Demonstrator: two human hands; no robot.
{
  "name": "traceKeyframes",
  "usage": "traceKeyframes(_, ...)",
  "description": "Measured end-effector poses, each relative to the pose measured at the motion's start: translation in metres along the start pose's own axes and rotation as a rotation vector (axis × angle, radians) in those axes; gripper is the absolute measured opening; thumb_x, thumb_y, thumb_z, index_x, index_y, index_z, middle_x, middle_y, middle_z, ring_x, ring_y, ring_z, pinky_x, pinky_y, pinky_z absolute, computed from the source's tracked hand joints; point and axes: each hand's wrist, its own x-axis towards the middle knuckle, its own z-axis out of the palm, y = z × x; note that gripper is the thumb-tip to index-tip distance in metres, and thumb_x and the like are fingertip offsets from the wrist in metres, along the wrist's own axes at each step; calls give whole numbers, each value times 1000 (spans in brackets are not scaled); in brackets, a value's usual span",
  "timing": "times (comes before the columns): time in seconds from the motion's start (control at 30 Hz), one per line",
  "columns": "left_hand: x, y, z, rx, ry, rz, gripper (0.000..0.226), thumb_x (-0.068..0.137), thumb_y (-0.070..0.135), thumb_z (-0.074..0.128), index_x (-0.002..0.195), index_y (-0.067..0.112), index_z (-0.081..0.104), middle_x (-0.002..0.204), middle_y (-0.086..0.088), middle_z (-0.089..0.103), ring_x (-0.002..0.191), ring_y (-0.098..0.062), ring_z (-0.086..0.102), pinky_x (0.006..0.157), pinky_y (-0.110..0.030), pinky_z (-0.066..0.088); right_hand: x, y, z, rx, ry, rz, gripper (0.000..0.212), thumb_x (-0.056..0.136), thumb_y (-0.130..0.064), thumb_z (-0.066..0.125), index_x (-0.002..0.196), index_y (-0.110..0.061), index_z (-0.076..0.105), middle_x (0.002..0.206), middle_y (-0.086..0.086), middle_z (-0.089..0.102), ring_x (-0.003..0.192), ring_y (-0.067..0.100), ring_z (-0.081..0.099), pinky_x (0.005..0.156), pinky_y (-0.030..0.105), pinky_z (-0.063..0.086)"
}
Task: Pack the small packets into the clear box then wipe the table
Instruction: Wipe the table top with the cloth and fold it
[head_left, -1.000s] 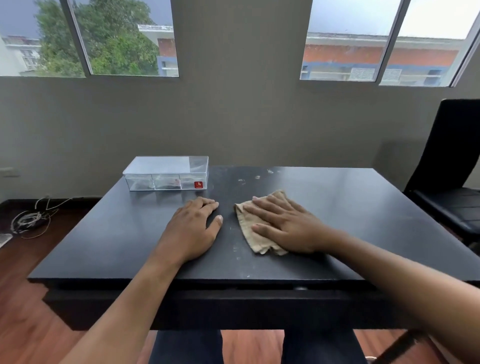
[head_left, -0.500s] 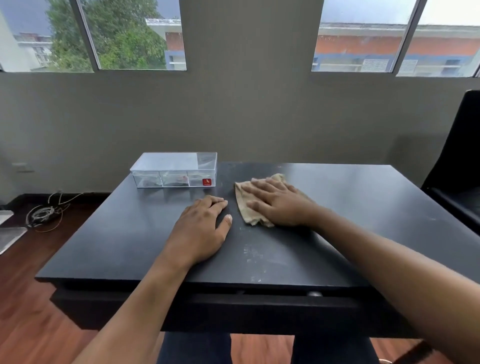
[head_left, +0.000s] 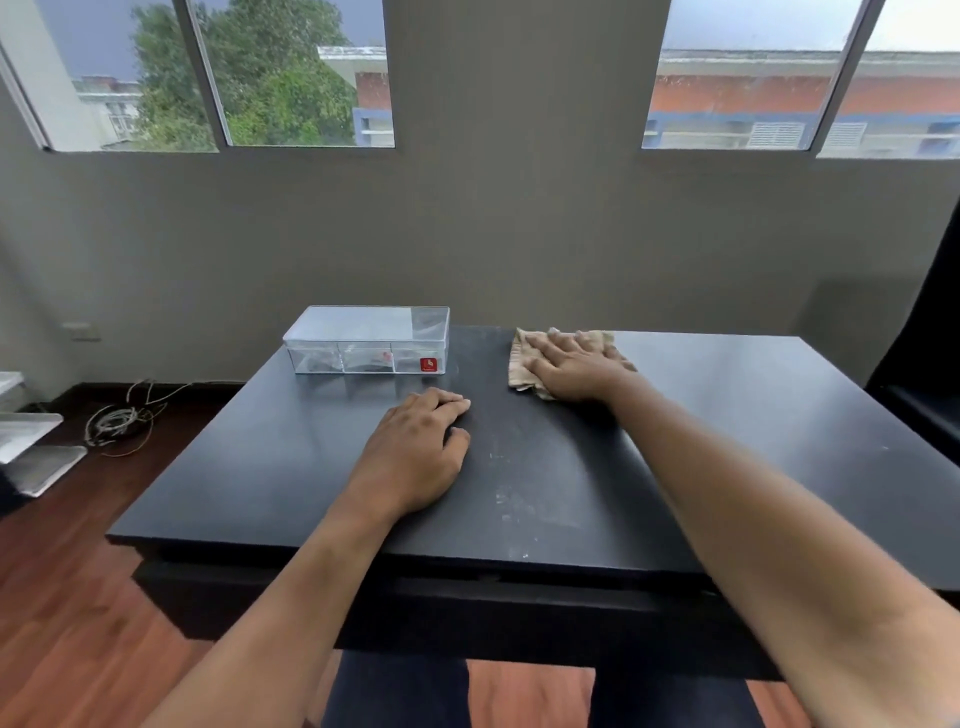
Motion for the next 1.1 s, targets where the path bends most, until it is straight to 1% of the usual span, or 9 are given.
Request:
traceKeyframes(0.17,-7,4,-5,-21,8,-14,51,95,33,38,139,18,58,140,5,56,131,-16,49,115,-36,35,-69,-33,19,-45,17,-277,62,100,-71,20,158,-57,5,173,-20,2,160,13,-3,128,49,-1)
traceKeyframes(0.3,-16,-1,-10,-51,-10,3,41,98,29,45,134,19,61,139,4,58,130,-16,50,114,-34,34,-149,-6,25,-65,15,-462,59,97,-77,16,152,-67,-3,166,-35,-5,152,-5,-7,125,34,1)
traceKeyframes(0.43,-21,-8,-17,-116,-10,-12,46,95,31,42,133,18,64,139,3,60,130,-16,52,114,-37,36,-140,22,12,-59,-15,-224,58,95,-78,17,150,-71,-2,170,-28,0,159,8,-3,126,44,3)
traceKeyframes(0.57,-21,-6,-17,-84,9,-34,53,89,33,37,132,19,65,138,4,61,129,-17,53,113,-39,37,-121,-25,27,21,87,8,69,97,-72,21,161,-51,5,175,-11,-1,161,25,-6,126,54,-9)
traceKeyframes(0.7,-19,-14,-18,-111,39,-58,54,87,34,36,129,20,67,136,5,62,128,-17,54,113,-39,37,-143,-76,44,80,141,-71,70,98,-69,22,162,-48,7,175,-10,-1,161,23,-8,127,53,-11)
traceKeyframes(0.83,-13,-21,-14,-123,45,-38,53,87,34,38,128,21,68,135,6,63,127,-16,54,113,-39,37,-173,-47,43,50,123,-188,63,98,-70,21,158,-58,5,171,-24,0,159,7,-8,129,42,-6)
traceKeyframes(0.97,-10,-21,-4,-45,55,-7,50,90,32,40,132,21,64,135,7,61,126,-16,52,111,-37,38,-160,5,25,16,86,72,65,96,-70,19,158,-58,3,173,-20,-1,160,10,-8,129,45,-7)
traceKeyframes(1.03,-8,-18,0,-4,69,0,46,94,28,43,134,21,63,136,6,60,127,-18,51,110,-37,38,-142,-5,24,40,71,199,68,98,-67,19,161,-50,2,174,-11,-4,161,20,-9,126,54,-11)
traceKeyframes(1.1,-7,-17,1,13,79,-4,44,95,26,46,135,20,62,137,6,59,127,-18,51,111,-36,38,-134,-39,29,70,79,194,71,99,-63,20,164,-40,2,175,-2,-7,161,29,-10,124,58,-15)
